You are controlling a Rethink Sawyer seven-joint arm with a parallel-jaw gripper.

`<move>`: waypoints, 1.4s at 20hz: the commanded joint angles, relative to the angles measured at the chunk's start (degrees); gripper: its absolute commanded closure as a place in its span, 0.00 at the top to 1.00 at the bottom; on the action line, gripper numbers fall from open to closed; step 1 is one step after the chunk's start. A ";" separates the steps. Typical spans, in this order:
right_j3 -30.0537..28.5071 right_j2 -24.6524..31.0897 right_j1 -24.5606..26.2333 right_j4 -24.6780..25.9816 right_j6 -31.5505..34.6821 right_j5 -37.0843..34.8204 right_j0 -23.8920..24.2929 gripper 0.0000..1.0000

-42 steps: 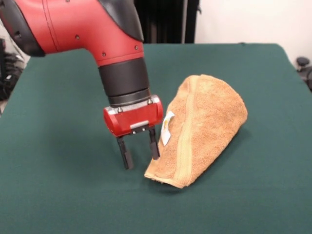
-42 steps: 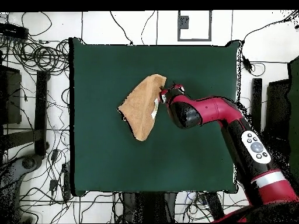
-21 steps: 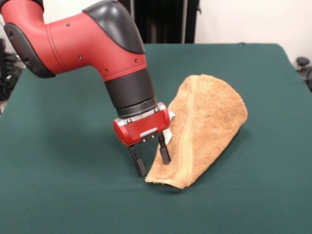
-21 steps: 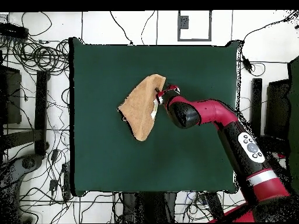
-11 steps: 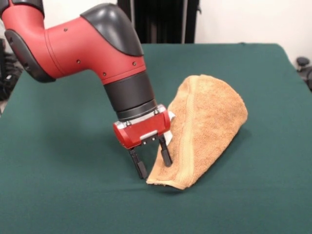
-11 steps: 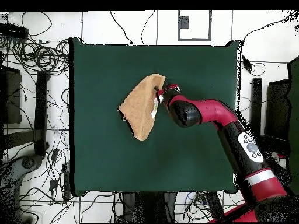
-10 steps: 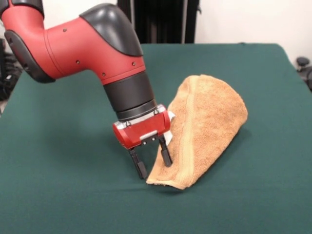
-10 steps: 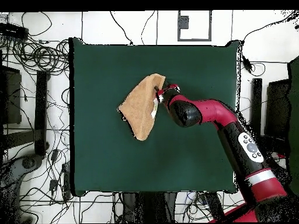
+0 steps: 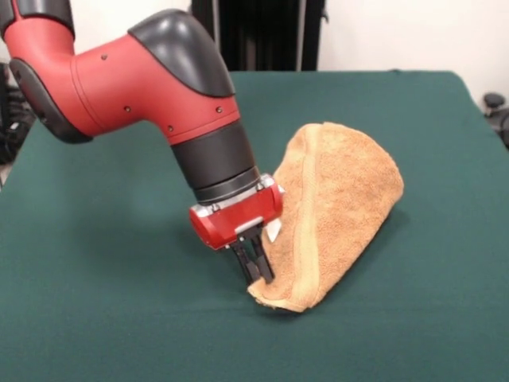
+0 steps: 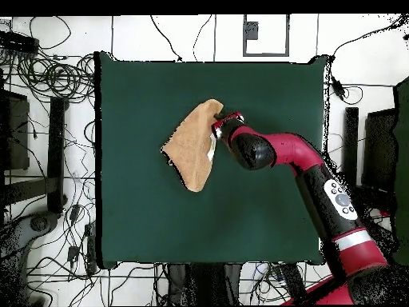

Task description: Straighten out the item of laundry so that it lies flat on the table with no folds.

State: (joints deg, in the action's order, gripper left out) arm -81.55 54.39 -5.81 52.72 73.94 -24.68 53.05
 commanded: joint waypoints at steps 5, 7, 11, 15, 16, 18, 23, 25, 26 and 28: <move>3.59 1.11 5.86 -1.30 -19.68 -6.99 -2.10 0.00; 3.86 0.68 5.87 -1.41 -19.30 -6.91 -2.63 0.00; 4.65 -0.43 5.27 -1.30 -18.02 -6.76 -3.84 0.00; 3.39 -2.32 0.21 -0.44 -14.25 -7.19 -5.73 0.00; 2.54 -3.08 -1.86 0.01 -13.36 -7.58 -6.15 0.00; -0.75 -5.66 -6.93 0.93 -12.55 -10.25 -7.08 0.00; -10.29 -6.24 -18.44 -1.34 -10.75 -13.60 -5.54 0.00; -13.66 -5.84 -22.92 -2.28 -11.49 -15.31 -4.61 0.00; -15.09 -5.23 -24.69 -2.89 -11.98 -16.06 -3.94 0.00; -17.49 -3.99 -27.94 -4.49 -13.70 -18.76 -2.66 0.00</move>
State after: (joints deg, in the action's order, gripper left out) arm -91.19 52.94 -26.57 49.42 71.07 -35.06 51.72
